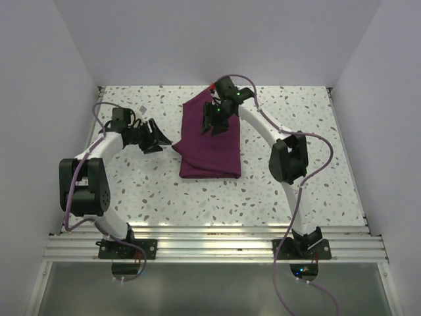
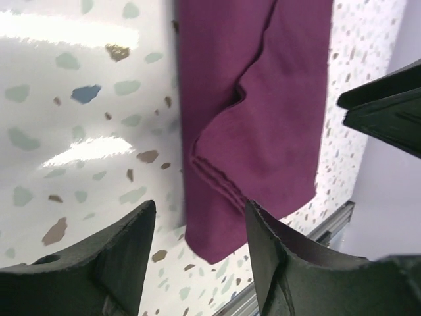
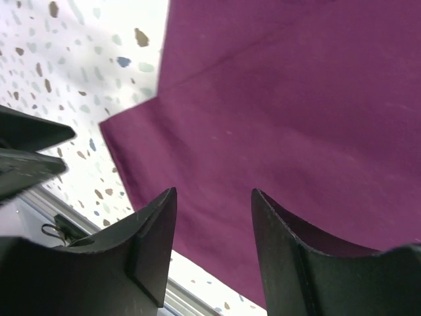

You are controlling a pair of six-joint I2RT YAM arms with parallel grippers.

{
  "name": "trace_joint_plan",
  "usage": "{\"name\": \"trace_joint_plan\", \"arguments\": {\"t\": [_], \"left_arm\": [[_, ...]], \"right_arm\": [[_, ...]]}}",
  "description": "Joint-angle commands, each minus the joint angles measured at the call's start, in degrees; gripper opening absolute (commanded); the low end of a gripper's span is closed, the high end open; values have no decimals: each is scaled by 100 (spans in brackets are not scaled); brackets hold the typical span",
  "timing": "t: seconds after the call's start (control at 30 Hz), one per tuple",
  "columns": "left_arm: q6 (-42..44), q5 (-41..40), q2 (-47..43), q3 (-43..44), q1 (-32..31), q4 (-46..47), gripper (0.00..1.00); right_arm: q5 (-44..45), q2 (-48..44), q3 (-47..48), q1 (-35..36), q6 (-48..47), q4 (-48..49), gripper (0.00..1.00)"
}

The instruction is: Prepare the surgical pack

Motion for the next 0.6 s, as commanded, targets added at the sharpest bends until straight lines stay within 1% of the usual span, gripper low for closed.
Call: {"name": "trace_joint_plan", "arguments": {"t": [0.0,0.23,0.43,0.5,0.53,0.57], "left_arm": [[-394,538,176,345,17,672,58],[-561,504,809,811,-18,470,64],[-526,390,1231,1084,-141,224,64],[-570,433,1319,1093,-132,285,63],[-631,477,1337,1084,-271,373,63],[-675,582,1363,1067,-281,452,62]], "right_arm": [[-216,-504,-262,9,-294,-150,50],[-331,-531,-342,-70,-312,-115,49],[-436,-539,-430,-97,-268,-45,49],[-560,-513,-474,-97,-242,34,48],[-603,-513,-491,-97,-198,60,47],[-674,-504,-544,-97,-171,113,47]]}}
